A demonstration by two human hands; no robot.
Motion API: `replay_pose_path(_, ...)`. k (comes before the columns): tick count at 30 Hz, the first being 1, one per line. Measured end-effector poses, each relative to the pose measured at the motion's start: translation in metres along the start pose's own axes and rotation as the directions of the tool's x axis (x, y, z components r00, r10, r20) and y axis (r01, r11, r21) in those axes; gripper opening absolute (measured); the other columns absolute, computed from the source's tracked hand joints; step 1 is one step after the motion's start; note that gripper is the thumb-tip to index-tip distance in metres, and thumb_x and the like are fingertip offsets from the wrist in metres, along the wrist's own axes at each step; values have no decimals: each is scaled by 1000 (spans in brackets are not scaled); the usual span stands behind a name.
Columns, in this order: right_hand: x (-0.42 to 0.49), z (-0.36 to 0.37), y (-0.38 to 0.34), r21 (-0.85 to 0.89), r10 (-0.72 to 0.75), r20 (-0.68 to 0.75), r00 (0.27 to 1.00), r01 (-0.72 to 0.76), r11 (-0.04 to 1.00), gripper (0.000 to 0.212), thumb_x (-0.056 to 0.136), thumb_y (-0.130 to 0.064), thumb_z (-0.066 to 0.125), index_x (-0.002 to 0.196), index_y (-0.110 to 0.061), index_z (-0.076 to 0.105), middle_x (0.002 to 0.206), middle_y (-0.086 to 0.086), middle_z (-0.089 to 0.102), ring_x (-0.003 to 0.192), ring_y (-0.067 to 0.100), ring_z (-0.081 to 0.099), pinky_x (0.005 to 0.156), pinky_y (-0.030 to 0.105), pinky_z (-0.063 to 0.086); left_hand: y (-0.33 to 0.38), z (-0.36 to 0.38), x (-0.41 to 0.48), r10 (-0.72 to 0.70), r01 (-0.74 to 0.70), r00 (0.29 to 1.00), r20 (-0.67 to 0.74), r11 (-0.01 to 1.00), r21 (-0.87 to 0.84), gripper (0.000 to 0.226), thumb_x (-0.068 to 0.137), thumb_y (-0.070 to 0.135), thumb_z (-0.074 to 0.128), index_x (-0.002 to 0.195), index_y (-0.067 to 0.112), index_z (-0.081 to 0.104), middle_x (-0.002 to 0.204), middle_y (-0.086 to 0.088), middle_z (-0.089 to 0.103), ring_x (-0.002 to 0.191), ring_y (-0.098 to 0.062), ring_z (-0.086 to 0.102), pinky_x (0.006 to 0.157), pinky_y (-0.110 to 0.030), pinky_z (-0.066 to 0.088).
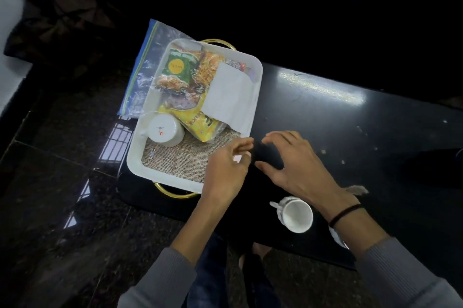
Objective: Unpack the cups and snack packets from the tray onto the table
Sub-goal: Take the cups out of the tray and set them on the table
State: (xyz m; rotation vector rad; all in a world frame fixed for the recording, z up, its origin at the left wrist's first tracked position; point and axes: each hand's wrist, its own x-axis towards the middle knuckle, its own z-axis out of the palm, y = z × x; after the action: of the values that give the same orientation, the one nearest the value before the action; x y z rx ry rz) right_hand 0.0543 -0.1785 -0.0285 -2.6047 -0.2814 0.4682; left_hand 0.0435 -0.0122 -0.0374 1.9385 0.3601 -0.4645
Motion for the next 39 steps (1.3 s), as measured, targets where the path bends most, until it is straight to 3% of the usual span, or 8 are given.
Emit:
replay_pose_path(5,46,18,-48,87,-115,74,991,108,990,48,90,-34,73,131,-14,59,133,2,61,129,22,50,105,37,42,-7,-50,11,230,-105,922,-313,923,370,44,89,12,68,131,23,63,127,3,65,121,-19,55,101,-41,45)
replay_pose_path(8,69,31,-74,151,-135,138,981,114,982,57,90,-33,72,140,-16,53,140,4,57,131,24,49,102,40,46,-18,-77,23,279,-11,877,-392,826,563,62,82,13,74,139,13,52,138,-6,58,131,-28,48,102,-46,38)
replay_pose_path(12,92,46,-102,245,-132,213,968,78,966,58,89,-30,71,142,-17,51,137,7,62,124,30,57,99,42,49,-38,-101,34,195,123,872,-449,800,587,72,79,24,79,141,9,46,132,-13,55,126,-35,49,95,-48,42)
replay_pose_path(17,105,58,-114,265,-100,231,968,36,964,58,86,-20,66,141,-21,52,132,2,65,121,25,58,99,40,51,-52,-106,40,196,117,859,-473,824,555,72,78,36,82,135,10,47,125,-13,53,112,-33,57,82,-45,51)
replay_pose_path(24,103,60,-108,289,-73,270,960,-9,957,59,84,-26,65,141,-28,53,124,-9,64,107,13,61,86,28,46,-58,-111,46,114,163,910,-398,785,598,71,78,52,77,133,15,53,119,-4,62,111,-28,60,87,-42,45)
replay_pose_path(30,84,48,-104,371,-11,310,951,-110,922,49,89,-31,67,136,-28,56,132,-8,66,109,7,66,88,32,57,-35,-110,22,-46,236,908,-415,877,419,73,73,67,73,132,28,54,117,4,65,104,-25,65,81,-40,53)
replay_pose_path(34,63,34,-91,427,48,281,959,-170,888,49,88,-50,66,133,-34,55,130,-16,63,109,1,63,90,35,58,-23,-107,4,-145,266,911,-387,923,279,77,61,73,74,124,32,60,109,8,70,101,-19,66,85,-41,55)
replay_pose_path(39,30,10,-59,531,126,266,956,-254,808,69,82,-72,64,139,-36,50,133,-21,62,113,-3,63,96,29,54,-1,-90,-11,-267,235,945,-188,956,-175,34,57,60,87,86,49,72,84,17,78,80,-4,75,73,-29,58)
